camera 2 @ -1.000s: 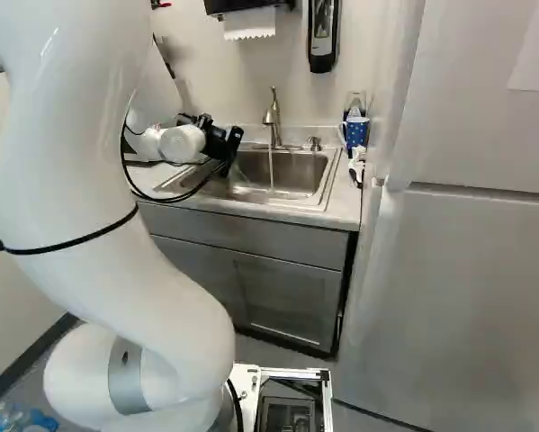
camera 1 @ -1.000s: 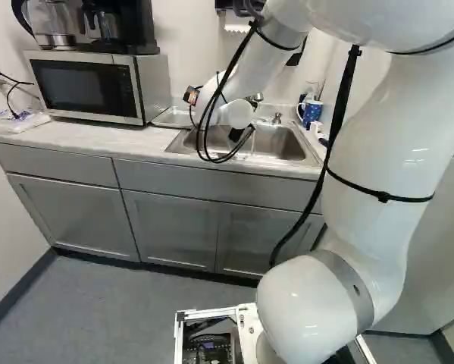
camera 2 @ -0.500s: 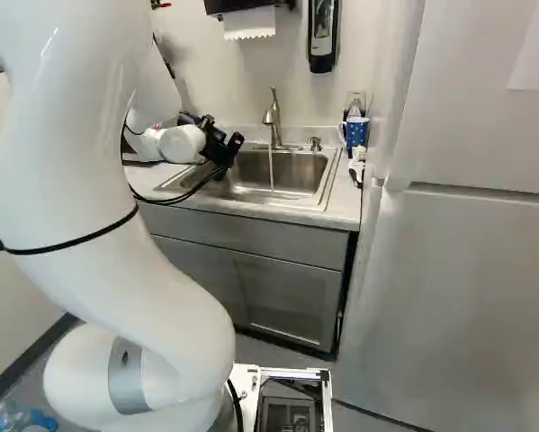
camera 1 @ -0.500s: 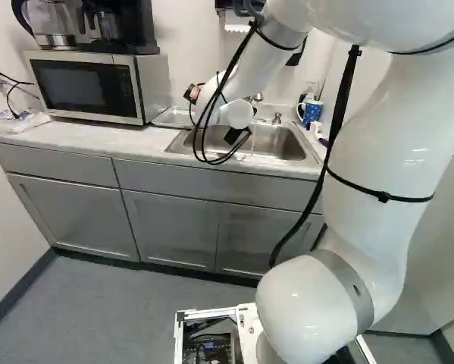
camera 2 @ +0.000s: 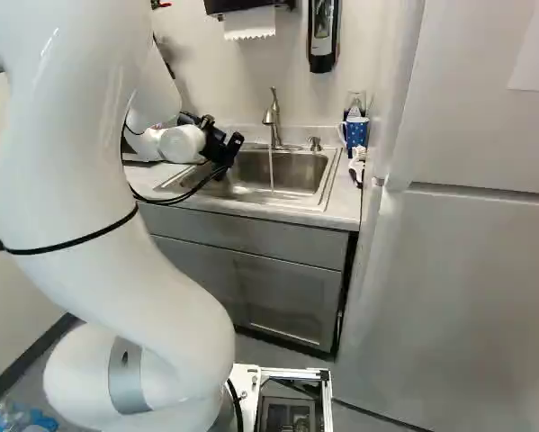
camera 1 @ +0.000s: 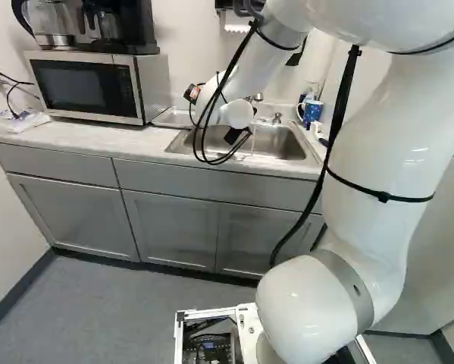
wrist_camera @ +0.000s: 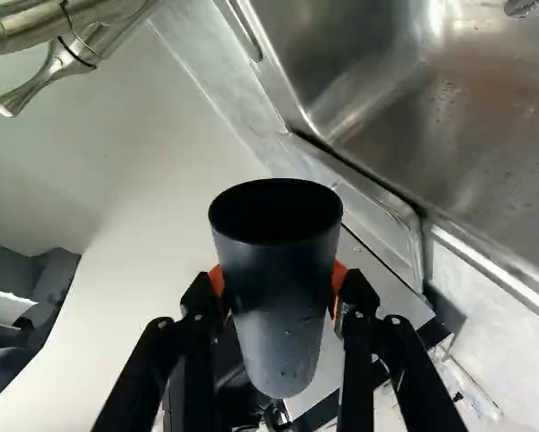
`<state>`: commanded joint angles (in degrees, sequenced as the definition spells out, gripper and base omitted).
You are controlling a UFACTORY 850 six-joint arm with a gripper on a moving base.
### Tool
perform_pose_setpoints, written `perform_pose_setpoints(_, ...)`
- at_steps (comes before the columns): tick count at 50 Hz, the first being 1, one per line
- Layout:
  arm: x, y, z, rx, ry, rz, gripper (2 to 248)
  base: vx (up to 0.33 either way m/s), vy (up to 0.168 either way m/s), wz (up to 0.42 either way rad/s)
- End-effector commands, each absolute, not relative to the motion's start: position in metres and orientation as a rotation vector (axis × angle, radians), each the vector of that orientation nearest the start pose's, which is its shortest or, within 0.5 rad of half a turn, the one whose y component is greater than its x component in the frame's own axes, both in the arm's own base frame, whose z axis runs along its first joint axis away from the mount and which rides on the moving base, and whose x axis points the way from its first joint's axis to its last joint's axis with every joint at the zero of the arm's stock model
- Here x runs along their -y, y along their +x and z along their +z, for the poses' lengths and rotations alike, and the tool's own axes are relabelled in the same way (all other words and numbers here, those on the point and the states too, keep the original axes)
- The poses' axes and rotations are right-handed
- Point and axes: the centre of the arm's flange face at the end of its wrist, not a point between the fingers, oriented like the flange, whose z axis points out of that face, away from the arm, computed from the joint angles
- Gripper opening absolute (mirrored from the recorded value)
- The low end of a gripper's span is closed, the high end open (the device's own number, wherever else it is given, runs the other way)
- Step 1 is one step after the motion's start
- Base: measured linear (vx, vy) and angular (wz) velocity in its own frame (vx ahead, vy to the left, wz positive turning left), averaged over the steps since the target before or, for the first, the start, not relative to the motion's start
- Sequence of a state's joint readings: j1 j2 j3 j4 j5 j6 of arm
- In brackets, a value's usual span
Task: Rinse the cup and place it in the tray
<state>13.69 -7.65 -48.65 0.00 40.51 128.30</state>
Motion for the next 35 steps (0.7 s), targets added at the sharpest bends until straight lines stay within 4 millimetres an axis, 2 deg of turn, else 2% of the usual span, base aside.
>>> perform_pose_setpoints(12,-0.1263,0.5184,0.5142,-1.46,-0.955,-0.502,124,0.0,0.0,0.0)
perform_pose_setpoints(35,-0.1263,0.5184,0.5142,-1.36,-1.126,-0.665,124,0.0,0.0,0.0)
